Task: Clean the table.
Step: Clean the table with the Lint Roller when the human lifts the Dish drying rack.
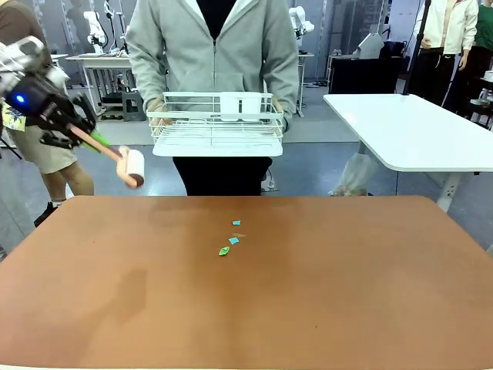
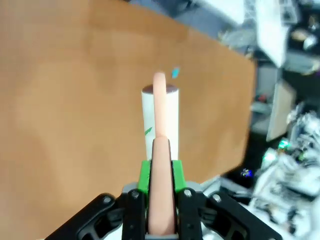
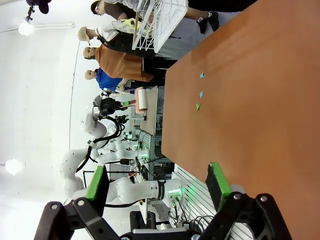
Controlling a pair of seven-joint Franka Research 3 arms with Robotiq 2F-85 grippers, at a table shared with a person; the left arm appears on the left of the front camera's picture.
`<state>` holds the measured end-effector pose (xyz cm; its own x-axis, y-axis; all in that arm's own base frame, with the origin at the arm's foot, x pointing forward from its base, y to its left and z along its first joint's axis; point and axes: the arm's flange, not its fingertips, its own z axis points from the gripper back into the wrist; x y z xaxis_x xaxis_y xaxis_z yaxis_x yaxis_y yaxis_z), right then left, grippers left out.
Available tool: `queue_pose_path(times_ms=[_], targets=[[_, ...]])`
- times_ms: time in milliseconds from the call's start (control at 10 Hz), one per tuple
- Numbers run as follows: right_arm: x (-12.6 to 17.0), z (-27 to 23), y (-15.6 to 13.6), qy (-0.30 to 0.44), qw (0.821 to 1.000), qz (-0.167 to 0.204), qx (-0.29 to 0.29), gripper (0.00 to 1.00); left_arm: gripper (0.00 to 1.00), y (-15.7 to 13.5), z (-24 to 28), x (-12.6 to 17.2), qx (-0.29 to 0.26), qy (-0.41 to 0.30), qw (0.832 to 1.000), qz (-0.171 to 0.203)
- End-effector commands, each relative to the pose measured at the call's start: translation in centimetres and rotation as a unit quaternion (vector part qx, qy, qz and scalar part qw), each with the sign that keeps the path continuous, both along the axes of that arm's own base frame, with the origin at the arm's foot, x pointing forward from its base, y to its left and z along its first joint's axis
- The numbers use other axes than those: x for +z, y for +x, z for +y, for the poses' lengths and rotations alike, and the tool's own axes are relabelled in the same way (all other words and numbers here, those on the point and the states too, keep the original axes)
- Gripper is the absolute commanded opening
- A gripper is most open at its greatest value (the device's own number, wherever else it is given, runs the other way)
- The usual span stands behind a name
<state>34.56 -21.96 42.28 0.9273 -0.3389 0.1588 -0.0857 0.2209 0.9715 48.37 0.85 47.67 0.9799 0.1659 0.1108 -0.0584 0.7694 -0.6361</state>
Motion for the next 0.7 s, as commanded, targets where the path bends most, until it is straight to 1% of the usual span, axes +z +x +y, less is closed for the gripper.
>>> queue_pose_path(times_ms=[0, 100, 200, 300, 400, 600], targets=[[0.2, 0.1, -0.1, 0.003, 1.0, -0.009, -0.001, 1.0, 0.21, 1.4, 0.4, -3.5, -0.115, 0.021, 0.993, 0.002], [0.2, 0.1, -0.1, 0.003, 1.0, -0.009, -0.001, 1.0, 0.21, 1.6, -0.3, -4.8, -0.13, 0.02, 0.991, 0.001], [0.2, 0.1, -0.1, 0.003, 1.0, -0.009, -0.001, 1.0, 0.21, 1.7, -0.7, -5.0, -0.129, 0.008, 0.992, 0.008], [0.2, 0.1, -0.1, 0.003, 1.0, -0.009, -0.001, 1.0, 0.21, 1.7, -0.6, -4.5, -0.108, -0.021, 0.994, 0.011], [0.2, 0.1, -0.1, 0.003, 1.0, -0.009, -0.001, 1.0, 0.21, 1.6, -1.3, -6.4, -0.124, 0.022, 0.992, 0.014], [0.2, 0.1, -0.1, 0.003, 1.0, -0.009, -0.001, 1.0, 0.21, 1.6, -1.3, -6.4, -0.124, 0.022, 0.992, 0.014]])
